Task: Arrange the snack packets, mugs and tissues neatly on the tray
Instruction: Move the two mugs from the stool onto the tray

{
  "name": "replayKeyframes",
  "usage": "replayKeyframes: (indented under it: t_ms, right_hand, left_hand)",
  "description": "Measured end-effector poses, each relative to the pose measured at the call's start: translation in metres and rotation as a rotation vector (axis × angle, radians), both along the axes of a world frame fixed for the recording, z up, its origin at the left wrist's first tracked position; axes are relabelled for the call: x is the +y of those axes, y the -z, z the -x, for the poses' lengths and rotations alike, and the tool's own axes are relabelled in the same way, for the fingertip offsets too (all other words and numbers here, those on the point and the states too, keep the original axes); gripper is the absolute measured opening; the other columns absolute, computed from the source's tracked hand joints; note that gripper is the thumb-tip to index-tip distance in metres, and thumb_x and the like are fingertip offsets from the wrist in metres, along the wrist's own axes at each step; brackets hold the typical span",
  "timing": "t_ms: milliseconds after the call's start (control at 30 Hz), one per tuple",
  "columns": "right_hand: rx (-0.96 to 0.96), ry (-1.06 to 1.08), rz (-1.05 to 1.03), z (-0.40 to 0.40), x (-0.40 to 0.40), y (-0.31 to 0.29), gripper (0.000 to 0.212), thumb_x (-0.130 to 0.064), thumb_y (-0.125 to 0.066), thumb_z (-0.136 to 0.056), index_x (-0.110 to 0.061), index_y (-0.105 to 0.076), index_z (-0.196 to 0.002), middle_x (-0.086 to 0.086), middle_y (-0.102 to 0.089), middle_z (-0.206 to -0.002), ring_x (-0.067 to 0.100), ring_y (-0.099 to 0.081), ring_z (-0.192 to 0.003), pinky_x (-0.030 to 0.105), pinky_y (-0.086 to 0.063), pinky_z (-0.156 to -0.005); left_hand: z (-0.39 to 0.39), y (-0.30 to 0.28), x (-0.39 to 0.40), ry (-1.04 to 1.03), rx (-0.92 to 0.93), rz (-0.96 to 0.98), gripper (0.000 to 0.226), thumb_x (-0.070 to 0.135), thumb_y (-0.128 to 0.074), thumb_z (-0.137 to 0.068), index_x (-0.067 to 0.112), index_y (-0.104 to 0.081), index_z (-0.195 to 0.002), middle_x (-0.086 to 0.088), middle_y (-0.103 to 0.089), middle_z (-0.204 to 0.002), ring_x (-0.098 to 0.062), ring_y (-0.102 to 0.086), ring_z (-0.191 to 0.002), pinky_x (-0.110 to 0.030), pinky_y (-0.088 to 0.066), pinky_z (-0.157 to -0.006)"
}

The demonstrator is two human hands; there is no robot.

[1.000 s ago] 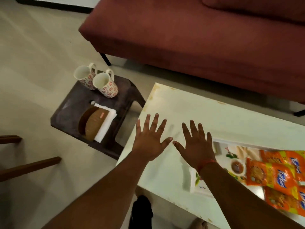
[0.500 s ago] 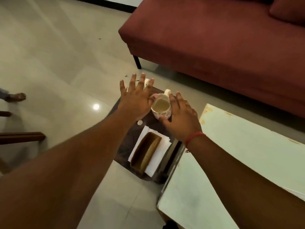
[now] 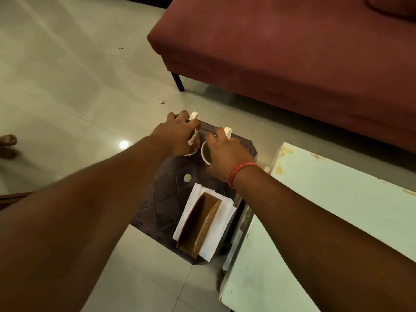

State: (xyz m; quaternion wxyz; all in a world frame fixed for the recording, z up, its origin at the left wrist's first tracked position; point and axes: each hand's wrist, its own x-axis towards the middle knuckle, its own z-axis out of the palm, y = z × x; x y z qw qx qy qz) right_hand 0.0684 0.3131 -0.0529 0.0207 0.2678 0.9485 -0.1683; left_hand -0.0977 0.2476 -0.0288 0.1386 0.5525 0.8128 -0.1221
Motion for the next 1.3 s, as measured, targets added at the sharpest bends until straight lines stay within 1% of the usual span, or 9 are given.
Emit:
replayKeyframes:
  t_ms: [167, 267, 433, 633, 767, 867, 1067, 1167, 1300]
  right_hand:
    - [0.116, 0.067, 0.047, -0.027, 0.009, -0.003, 0.082, -0.034, -0.085, -0.063, -0.026, -0.039, -0.131, 0.006, -0.048, -0.127, 0.031, -0.063, -0.094, 0.036, -0.058, -0.069]
    - [0.147, 0.152, 0.057, -0.071, 0.018, -0.004, 0.083, -0.038, -0.083, -0.066, -0.029, -0.034, -0.132, 0.005, -0.047, -0.128, 0.031, -0.062, -0.098, 0.038, -0.059, -0.073]
    - [0.096, 0.323, 0.064, -0.182, 0.031, -0.008, 0.078, -0.044, -0.081, -0.071, -0.024, -0.039, -0.134, 0.006, -0.047, -0.132, 0.03, -0.062, -0.098, 0.034, -0.056, -0.076]
    - [0.018, 0.563, 0.183, -0.35, 0.022, -0.009, 0.077, -0.042, -0.079, -0.072, -0.02, -0.035, -0.131, 0.007, -0.039, -0.131, 0.035, -0.059, -0.095, 0.042, -0.055, -0.076]
    - [0.016, 0.699, 0.263, -0.456, 0.002, -0.001, 0.078, -0.037, -0.078, -0.072, -0.018, -0.034, -0.133, 0.007, -0.038, -0.13, 0.034, -0.056, -0.098, 0.041, -0.053, -0.079]
    - [0.018, 0.79, 0.305, -0.521, -0.01, 0.007, 0.076, -0.03, -0.075, -0.073, -0.017, -0.034, -0.136, 0.008, -0.04, -0.129, 0.034, -0.055, -0.103, 0.041, -0.054, -0.081]
    - [0.026, 0.875, 0.409, -0.606, -0.033, 0.033, 0.086, -0.027, -0.076, -0.074, -0.015, -0.028, -0.144, 0.009, -0.031, -0.146, 0.033, -0.052, -0.116, 0.037, -0.051, -0.096]
    - [0.039, 0.903, 0.443, -0.626, -0.043, 0.044, 0.101, -0.027, -0.077, -0.075, -0.014, -0.015, -0.153, 0.006, -0.029, -0.148, 0.029, -0.049, -0.118, 0.037, -0.051, -0.096]
    - [0.068, 0.927, 0.465, -0.634, -0.049, 0.053, 0.106, -0.024, -0.078, -0.075, -0.019, -0.009, -0.155, 0.004, -0.029, -0.147, 0.028, -0.049, -0.116, 0.039, -0.054, -0.094]
  left_hand:
    - [-0.026, -0.007, 0.018, 0.128, 0.075, -0.077, 0.062, 0.043, -0.07, -0.076, 0.024, -0.045, -0.129, -0.014, -0.046, -0.129, -0.04, -0.047, -0.112, -0.049, -0.053, -0.074]
    - [-0.064, -0.011, 0.041, 0.222, 0.101, -0.122, 0.058, 0.036, -0.071, -0.075, 0.025, -0.045, -0.126, -0.014, -0.046, -0.126, -0.039, -0.047, -0.109, -0.048, -0.054, -0.071]
    - [-0.165, -0.018, 0.088, 0.311, 0.06, -0.129, 0.064, 0.041, -0.074, -0.076, 0.028, -0.042, -0.13, -0.011, -0.043, -0.132, -0.037, -0.044, -0.116, -0.051, -0.055, -0.078]
    - [-0.335, -0.017, 0.122, 0.391, -0.052, -0.078, 0.068, 0.031, -0.075, -0.079, 0.029, -0.039, -0.137, -0.009, -0.036, -0.144, -0.035, -0.04, -0.127, -0.051, -0.054, -0.09]
    - [-0.453, -0.006, 0.124, 0.496, -0.164, -0.069, 0.062, 0.023, -0.071, -0.078, 0.029, -0.043, -0.133, -0.008, -0.04, -0.138, -0.031, -0.042, -0.12, -0.04, -0.054, -0.073]
    - [-0.531, 0.007, 0.124, 0.593, -0.222, -0.046, 0.059, 0.016, -0.067, -0.077, 0.03, -0.043, -0.128, -0.005, -0.041, -0.131, -0.029, -0.041, -0.113, -0.033, -0.044, -0.056]
    - [-0.632, 0.035, 0.123, 0.696, -0.236, 0.069, 0.065, 0.006, -0.065, -0.073, 0.034, -0.042, -0.127, -0.001, -0.035, -0.136, -0.028, -0.036, -0.121, -0.033, -0.039, -0.055]
    - [-0.656, 0.048, 0.122, 0.731, -0.213, 0.104, 0.069, 0.002, -0.065, -0.07, 0.033, -0.043, -0.127, -0.001, -0.035, -0.139, -0.029, -0.034, -0.124, -0.032, -0.037, -0.052]
    - [-0.666, 0.064, 0.123, 0.757, -0.187, 0.141, 0.068, 0.0, -0.065, -0.069, 0.031, -0.046, -0.127, -0.002, -0.036, -0.141, -0.03, -0.033, -0.127, -0.032, -0.037, -0.051]
